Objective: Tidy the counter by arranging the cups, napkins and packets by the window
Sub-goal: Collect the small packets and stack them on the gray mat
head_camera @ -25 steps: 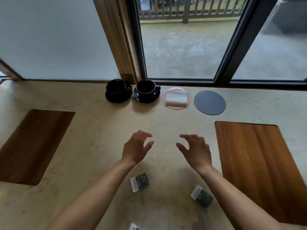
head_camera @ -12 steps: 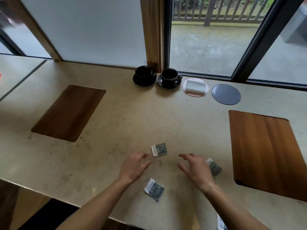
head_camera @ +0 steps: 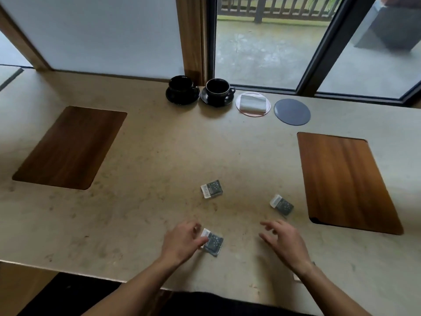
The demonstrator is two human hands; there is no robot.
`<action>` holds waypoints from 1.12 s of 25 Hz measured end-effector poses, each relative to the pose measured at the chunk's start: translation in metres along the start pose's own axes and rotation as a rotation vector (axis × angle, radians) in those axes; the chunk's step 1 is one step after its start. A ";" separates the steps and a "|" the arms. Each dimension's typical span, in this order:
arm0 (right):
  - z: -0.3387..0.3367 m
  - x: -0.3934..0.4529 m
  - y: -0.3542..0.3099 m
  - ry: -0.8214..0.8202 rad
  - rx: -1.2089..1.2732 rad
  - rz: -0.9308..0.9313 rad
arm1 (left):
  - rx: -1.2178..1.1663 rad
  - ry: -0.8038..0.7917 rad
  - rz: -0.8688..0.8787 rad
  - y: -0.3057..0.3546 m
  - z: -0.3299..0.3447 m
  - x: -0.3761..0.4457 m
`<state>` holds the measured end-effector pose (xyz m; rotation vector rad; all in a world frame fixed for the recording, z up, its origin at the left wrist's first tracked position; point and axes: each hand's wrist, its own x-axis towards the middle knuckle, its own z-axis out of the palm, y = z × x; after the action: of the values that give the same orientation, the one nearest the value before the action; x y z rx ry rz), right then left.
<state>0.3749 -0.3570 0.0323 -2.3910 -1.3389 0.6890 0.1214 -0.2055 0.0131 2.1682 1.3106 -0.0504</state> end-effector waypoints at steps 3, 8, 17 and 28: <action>-0.022 -0.029 0.036 -0.006 -0.046 0.030 | -0.006 0.036 -0.020 0.002 0.002 -0.005; -0.038 -0.063 0.077 -0.149 -0.174 0.020 | -0.041 0.039 -0.116 0.014 0.007 -0.015; -0.038 -0.065 0.086 -0.199 -0.294 0.045 | -0.042 0.048 -0.226 0.029 0.016 -0.014; -0.045 -0.042 0.092 -0.321 -0.213 0.106 | -0.258 -0.042 -0.296 0.029 0.022 -0.007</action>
<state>0.4460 -0.4415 0.0356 -2.6176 -1.4817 1.0450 0.1475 -0.2314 0.0111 1.7391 1.5149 -0.0415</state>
